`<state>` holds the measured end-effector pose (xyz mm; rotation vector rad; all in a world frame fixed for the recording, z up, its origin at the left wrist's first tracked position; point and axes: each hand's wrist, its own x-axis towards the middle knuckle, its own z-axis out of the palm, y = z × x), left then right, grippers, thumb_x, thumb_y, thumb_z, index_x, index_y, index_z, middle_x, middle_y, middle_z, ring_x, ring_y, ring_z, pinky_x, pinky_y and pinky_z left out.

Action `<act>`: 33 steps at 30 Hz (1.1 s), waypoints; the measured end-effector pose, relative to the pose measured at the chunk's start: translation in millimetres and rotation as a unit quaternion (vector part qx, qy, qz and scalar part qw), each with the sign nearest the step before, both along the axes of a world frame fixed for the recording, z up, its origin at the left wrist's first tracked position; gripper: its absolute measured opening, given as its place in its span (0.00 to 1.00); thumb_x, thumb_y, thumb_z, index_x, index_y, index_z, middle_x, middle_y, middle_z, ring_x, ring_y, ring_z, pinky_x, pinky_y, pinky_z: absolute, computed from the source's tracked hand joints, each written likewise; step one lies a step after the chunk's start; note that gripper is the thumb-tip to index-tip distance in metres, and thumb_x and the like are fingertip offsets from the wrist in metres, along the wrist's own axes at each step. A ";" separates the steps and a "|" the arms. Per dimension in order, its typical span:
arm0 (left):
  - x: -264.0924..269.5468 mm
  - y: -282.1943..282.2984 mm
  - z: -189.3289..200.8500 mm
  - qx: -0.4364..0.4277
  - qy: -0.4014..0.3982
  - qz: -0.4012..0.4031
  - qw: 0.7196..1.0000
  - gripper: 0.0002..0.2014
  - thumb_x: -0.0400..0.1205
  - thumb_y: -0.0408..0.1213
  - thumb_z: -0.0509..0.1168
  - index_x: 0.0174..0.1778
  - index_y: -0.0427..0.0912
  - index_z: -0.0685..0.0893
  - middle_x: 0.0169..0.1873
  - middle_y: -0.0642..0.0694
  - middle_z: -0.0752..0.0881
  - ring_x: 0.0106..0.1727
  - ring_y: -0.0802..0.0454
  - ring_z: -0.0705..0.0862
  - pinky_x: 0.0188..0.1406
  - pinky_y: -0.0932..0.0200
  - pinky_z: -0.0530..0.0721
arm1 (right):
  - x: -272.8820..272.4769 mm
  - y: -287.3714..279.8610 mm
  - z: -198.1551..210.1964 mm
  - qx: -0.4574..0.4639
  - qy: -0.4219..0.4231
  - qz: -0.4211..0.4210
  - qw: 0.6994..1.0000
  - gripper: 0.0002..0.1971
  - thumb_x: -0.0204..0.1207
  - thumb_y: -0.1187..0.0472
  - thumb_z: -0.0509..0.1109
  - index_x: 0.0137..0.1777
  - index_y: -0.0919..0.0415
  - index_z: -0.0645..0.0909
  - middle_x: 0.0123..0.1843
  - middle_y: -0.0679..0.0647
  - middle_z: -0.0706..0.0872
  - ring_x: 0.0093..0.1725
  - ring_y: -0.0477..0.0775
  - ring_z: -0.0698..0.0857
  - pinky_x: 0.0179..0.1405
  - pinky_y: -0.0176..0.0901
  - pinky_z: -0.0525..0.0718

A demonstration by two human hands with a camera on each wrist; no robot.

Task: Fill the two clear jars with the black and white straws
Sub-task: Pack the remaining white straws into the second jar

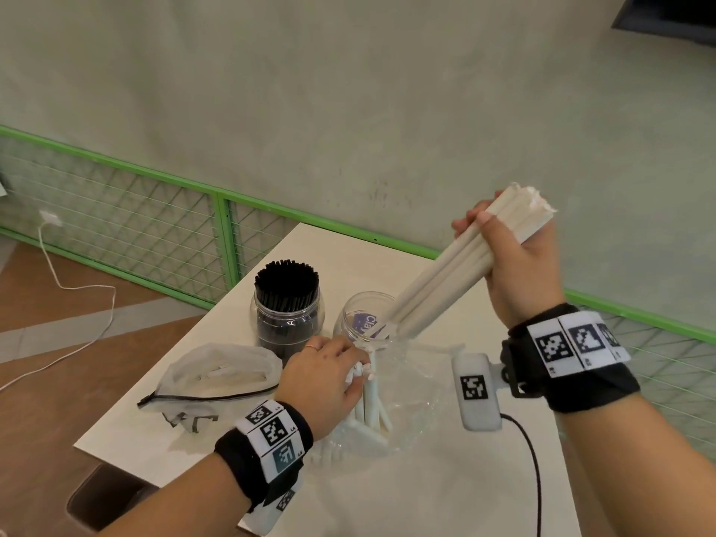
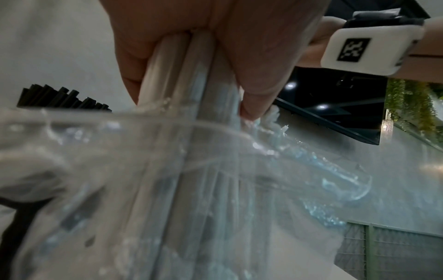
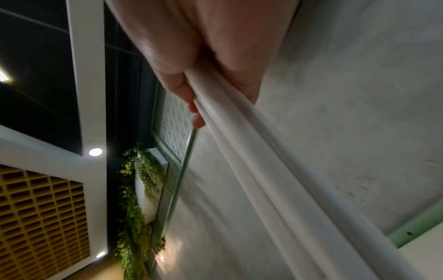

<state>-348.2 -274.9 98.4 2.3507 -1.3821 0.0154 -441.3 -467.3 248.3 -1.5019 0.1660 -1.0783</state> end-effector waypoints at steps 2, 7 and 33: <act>-0.3 -0.2 0.5 0.002 0.003 -0.001 1.000 0.19 0.75 0.54 0.48 0.55 0.59 0.79 0.53 0.57 0.81 0.53 0.50 0.78 0.46 0.49 0.84 | 13.0 -7.2 -3.5 -0.002 -0.003 -0.041 0.999 0.14 0.77 0.65 0.66 0.60 0.67 0.70 0.42 0.51 0.84 0.49 0.58 0.88 0.57 0.57 0.84; -1.2 0.3 0.0 -0.003 0.002 0.003 1.000 0.16 0.75 0.53 0.50 0.54 0.60 0.79 0.52 0.58 0.81 0.53 0.50 0.77 0.46 0.49 0.84 | 52.1 -15.0 -53.8 0.048 0.081 -0.095 0.991 0.12 0.78 0.63 0.67 0.60 0.55 0.72 0.43 0.48 0.90 0.51 0.53 0.87 0.54 0.48 0.83; -3.0 -0.7 6.6 -0.030 0.026 -0.004 0.999 0.29 0.71 0.73 0.53 0.59 0.60 0.79 0.68 0.54 0.70 0.68 0.50 0.67 0.62 0.49 0.78 | -31.9 35.2 -144.6 -0.470 0.656 0.105 0.581 0.63 0.49 0.23 0.73 0.81 0.45 0.46 0.84 0.48 0.48 0.81 0.58 0.56 0.74 0.63 0.66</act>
